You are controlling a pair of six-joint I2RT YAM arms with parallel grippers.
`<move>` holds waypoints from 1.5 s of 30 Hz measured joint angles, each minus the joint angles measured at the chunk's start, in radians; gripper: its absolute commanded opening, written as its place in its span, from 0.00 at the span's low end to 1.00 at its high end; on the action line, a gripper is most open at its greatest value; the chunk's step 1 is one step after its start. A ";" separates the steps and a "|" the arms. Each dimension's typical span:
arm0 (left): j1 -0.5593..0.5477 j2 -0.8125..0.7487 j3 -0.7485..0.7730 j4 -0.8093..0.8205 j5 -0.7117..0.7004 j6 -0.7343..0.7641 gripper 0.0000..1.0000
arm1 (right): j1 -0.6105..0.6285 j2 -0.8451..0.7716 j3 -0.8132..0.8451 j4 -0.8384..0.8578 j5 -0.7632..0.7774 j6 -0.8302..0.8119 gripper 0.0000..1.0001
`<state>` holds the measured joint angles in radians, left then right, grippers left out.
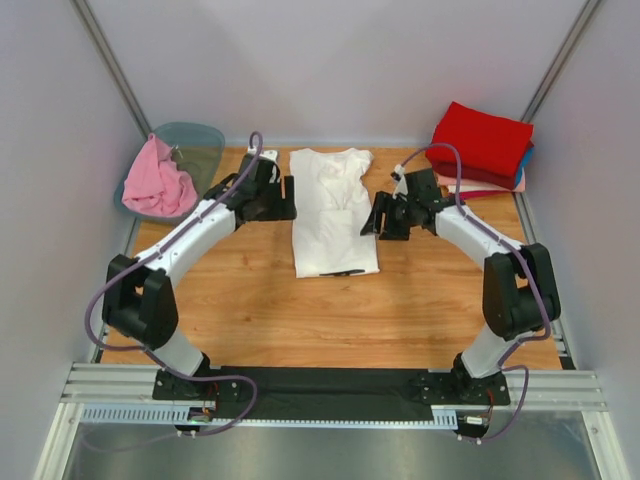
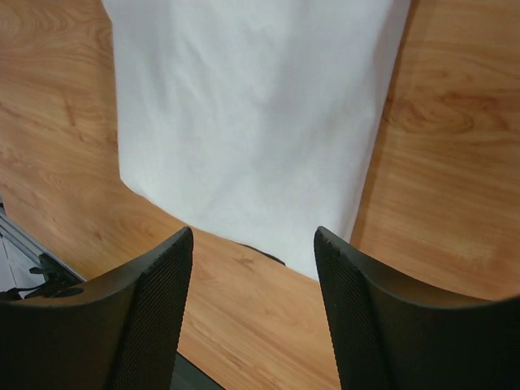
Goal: Fold and stack the t-shirts
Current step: Fold the tshirt
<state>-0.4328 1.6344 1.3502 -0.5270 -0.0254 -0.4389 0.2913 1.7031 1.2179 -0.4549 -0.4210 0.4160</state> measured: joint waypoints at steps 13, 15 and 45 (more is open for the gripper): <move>-0.031 -0.101 -0.563 0.337 0.294 -0.103 0.78 | 0.000 -0.012 -0.244 0.075 0.020 0.054 0.56; -0.031 -0.102 -0.588 0.387 0.314 -0.119 0.78 | 0.000 -0.006 -0.263 0.090 0.021 0.062 0.53; -0.038 0.007 -0.734 0.802 0.376 -0.264 0.00 | -0.010 0.053 -0.355 0.296 -0.054 0.129 0.00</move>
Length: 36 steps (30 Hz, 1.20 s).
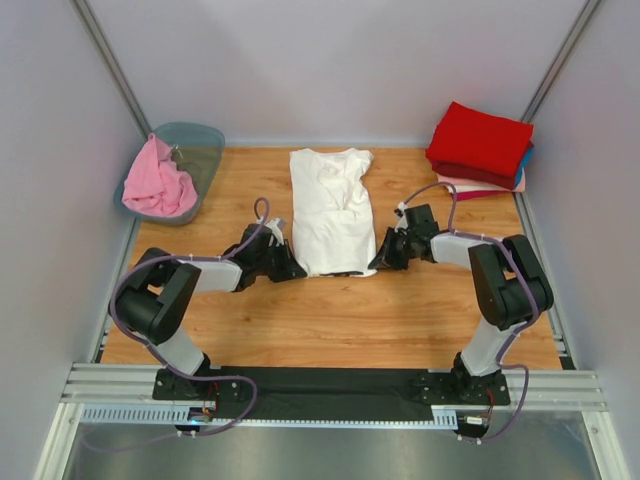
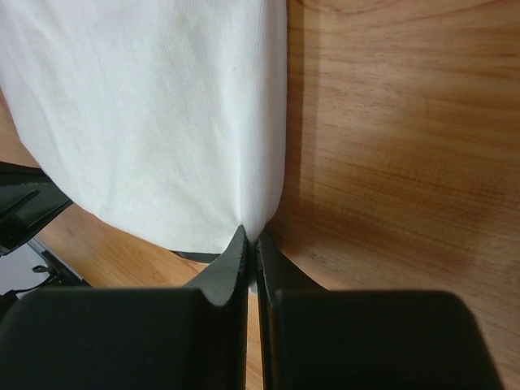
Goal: Fold and stack the t-shirts
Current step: Fold the tshirt
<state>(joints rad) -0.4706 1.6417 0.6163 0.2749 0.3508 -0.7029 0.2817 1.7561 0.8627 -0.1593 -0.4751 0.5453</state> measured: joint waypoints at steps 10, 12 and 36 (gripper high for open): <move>-0.111 -0.146 -0.036 -0.190 -0.084 0.018 0.00 | 0.010 -0.157 -0.132 -0.039 0.064 0.008 0.00; -0.154 -0.212 -0.039 -0.275 -0.107 0.023 0.00 | 0.024 -0.228 -0.163 -0.090 0.091 0.008 0.00; -0.227 -0.492 0.422 -0.939 -0.291 0.132 0.00 | 0.090 -0.539 0.145 -0.507 0.237 -0.022 0.00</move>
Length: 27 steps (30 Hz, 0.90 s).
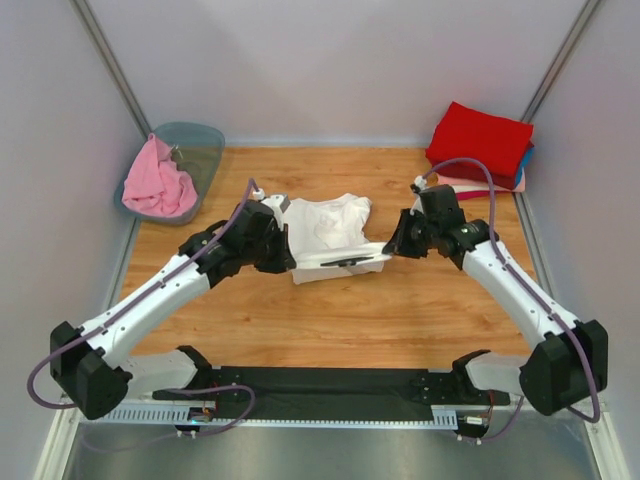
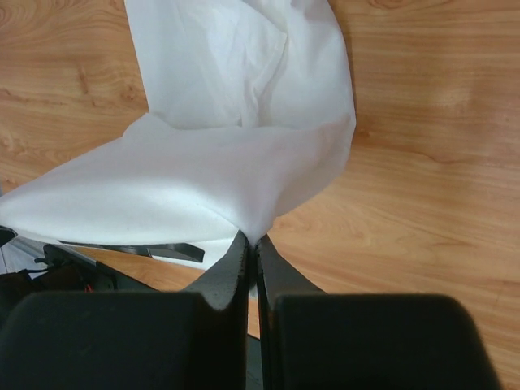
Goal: Fold and stack the t-shirts
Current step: Fold the tshirt
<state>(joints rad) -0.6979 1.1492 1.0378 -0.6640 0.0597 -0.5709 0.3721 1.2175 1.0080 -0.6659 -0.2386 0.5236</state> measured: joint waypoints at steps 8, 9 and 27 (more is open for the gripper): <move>0.144 0.176 0.119 -0.024 0.072 0.051 0.00 | -0.002 0.276 0.238 -0.031 0.028 -0.017 0.01; 0.164 0.209 0.148 -0.027 0.080 0.057 0.00 | -0.002 0.325 0.290 -0.034 0.035 -0.017 0.00; 0.517 1.233 1.040 -0.267 0.228 0.133 0.56 | -0.107 1.161 1.183 -0.162 0.127 -0.019 0.72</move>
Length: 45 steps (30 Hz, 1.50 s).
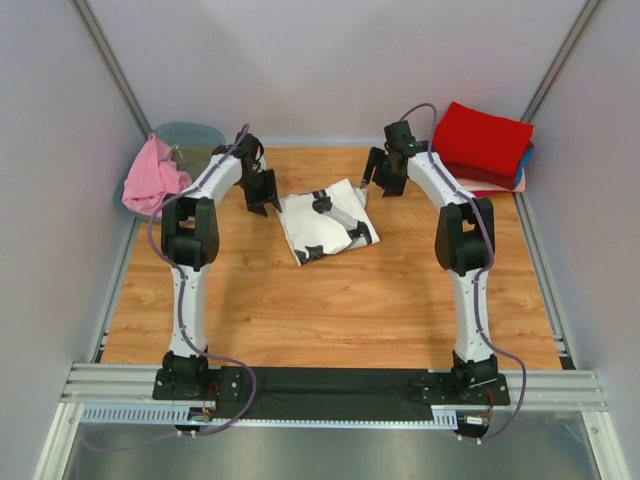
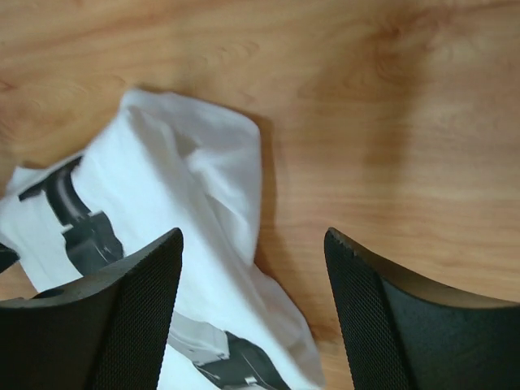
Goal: Fold and stack the t-shirts
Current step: Fold the tshirt
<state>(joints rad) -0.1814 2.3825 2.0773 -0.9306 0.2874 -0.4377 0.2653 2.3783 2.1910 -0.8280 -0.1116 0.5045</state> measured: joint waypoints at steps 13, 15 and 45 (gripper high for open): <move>-0.102 -0.460 -0.375 0.143 -0.134 0.012 0.45 | 0.008 -0.299 -0.430 0.376 -0.356 0.004 0.28; -0.123 -0.463 -0.404 0.179 -0.130 0.017 0.43 | 0.013 -0.282 -0.451 0.428 -0.407 0.020 0.25; -0.176 -0.536 -0.643 0.299 -0.142 0.032 0.38 | 0.174 -0.668 -0.894 0.336 -0.312 -0.034 0.87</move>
<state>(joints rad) -0.3576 1.8462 1.4342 -0.6319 0.1459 -0.4053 0.4397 1.7103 1.2972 -0.4919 -0.4240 0.4709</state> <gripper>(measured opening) 0.382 0.844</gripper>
